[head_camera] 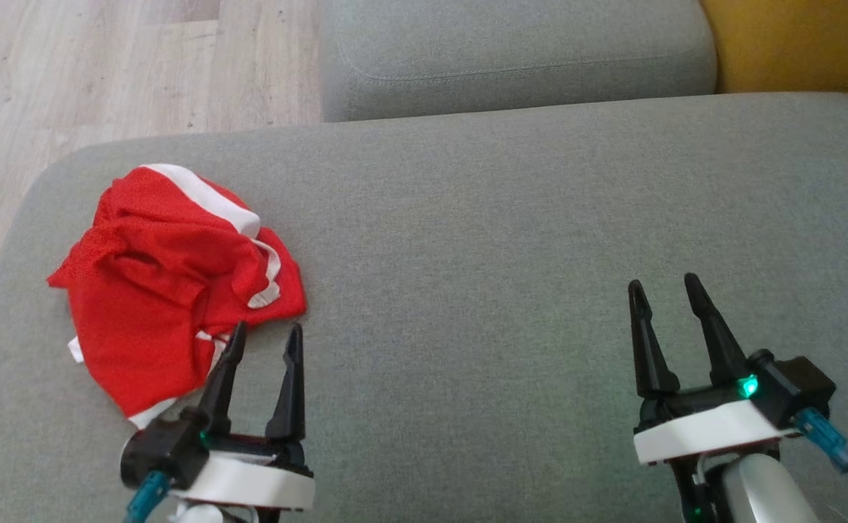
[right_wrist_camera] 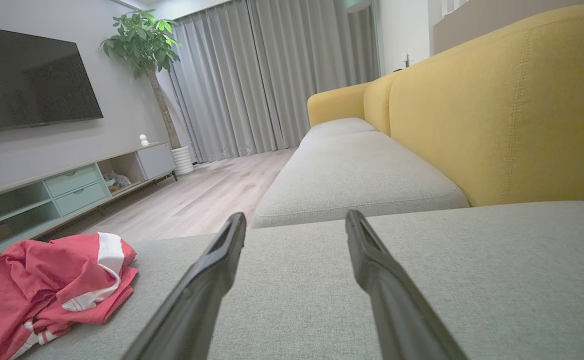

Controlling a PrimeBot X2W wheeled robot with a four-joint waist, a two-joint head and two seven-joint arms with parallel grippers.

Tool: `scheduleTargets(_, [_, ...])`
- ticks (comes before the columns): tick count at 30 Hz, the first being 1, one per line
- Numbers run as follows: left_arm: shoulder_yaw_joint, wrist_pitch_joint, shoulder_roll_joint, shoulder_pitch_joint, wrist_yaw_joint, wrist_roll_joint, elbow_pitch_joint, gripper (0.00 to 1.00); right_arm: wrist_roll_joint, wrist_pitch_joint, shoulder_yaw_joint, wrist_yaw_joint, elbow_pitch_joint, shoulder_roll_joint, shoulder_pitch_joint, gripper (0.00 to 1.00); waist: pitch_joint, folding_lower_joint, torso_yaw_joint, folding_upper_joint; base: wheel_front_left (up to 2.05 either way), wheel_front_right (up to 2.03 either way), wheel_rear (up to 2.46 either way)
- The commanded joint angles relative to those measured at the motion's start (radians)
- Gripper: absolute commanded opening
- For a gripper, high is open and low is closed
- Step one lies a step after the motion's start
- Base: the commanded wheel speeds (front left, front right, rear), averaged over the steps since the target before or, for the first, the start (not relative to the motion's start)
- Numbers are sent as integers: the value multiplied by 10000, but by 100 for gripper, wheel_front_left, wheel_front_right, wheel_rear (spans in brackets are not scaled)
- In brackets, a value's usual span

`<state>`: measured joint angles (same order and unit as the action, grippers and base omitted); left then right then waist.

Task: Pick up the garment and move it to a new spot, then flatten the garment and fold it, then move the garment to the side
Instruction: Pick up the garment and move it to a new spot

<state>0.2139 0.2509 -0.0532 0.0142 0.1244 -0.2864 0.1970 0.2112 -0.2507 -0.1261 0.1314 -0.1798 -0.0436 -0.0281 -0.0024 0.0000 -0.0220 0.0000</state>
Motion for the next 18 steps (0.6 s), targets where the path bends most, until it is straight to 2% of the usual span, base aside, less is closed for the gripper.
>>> scheduleTargets(1, [-458,109,23,335,38,-16,-294,100,58,-111,-302,-7,276,-66,-225,100,-9,0,57,0,0,0,0])
scheduleTargets(9, [-866,109,28,218,52,-142,-176,100,195,-111,-619,-7,253,-66,-171,100,-138,0,646,0,0,0,0])
scheduleTargets(18, [-1230,109,29,11,56,-97,-102,100,-32,-111,-1282,-7,189,-66,-173,100,-355,0,1802,0,0,0,0])
